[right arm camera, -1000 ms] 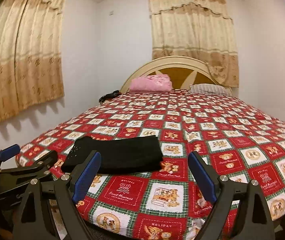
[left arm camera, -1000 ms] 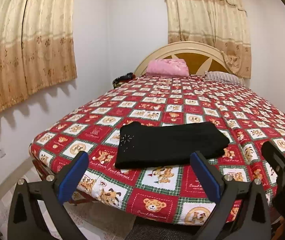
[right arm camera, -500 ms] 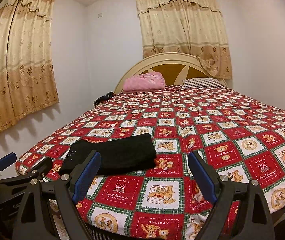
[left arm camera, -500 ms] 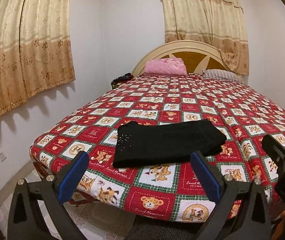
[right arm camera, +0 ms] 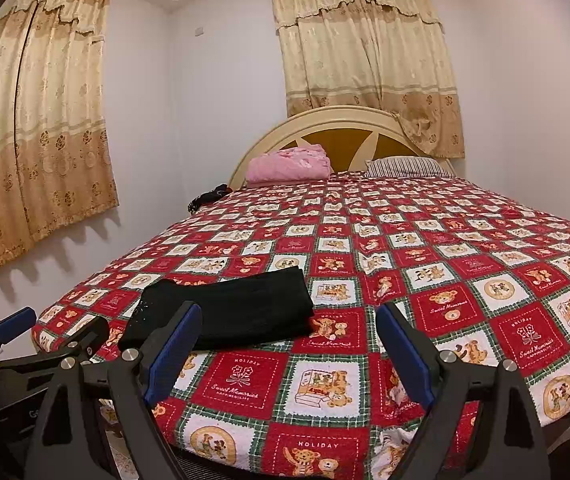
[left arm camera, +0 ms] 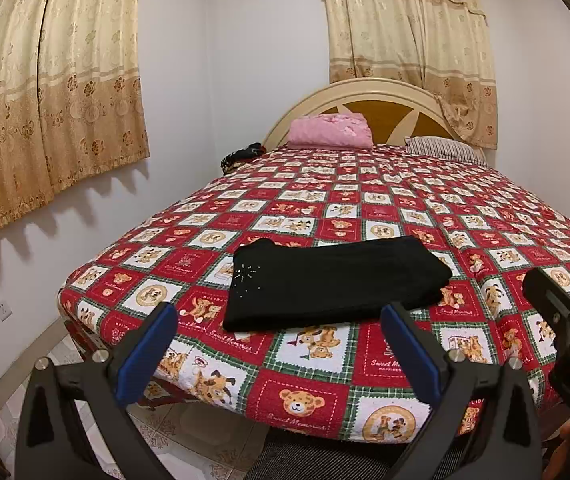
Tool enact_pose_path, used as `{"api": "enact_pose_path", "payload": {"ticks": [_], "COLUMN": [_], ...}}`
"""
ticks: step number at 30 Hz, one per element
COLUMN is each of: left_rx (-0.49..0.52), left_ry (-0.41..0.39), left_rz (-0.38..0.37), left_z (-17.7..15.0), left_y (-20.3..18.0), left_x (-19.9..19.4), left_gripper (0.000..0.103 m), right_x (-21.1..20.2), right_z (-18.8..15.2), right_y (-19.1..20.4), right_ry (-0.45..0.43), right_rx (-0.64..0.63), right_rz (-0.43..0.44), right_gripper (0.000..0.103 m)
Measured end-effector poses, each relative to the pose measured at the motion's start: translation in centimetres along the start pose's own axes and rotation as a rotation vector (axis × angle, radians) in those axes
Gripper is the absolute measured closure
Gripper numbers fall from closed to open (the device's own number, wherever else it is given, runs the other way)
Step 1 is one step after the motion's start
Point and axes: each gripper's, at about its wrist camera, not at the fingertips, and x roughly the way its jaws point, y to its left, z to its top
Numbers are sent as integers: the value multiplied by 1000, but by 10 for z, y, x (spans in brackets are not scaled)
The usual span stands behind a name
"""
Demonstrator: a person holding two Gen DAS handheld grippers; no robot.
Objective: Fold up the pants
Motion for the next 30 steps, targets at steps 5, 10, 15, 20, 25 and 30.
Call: {"api": "enact_pose_path", "payload": {"ticks": [5, 10, 15, 20, 25, 30], "left_rx": [2, -3, -1, -1, -3, -3], "left_ry": [3, 8, 7, 7, 8, 3], "left_rz": [-1, -2, -3, -2, -1, -2], "left_z": [0, 0, -1, 0, -1, 0], "left_y": [-1, -2, -1, -1, -1, 1], "left_x": [0, 0, 1, 0, 0, 1], "left_gripper": [0, 0, 0, 0, 0, 0], "right_x": [0, -1, -1, -2, -2, -2], "right_z": [-1, 0, 0, 0, 0, 0], "right_y": [0, 1, 1, 2, 2, 3], "right_ry": [7, 3, 2, -2, -2, -5], "right_rx": [6, 5, 5, 3, 4, 3], "right_rz": [-2, -1, 0, 0, 0, -1], "right_gripper": [13, 13, 13, 13, 13, 13]}}
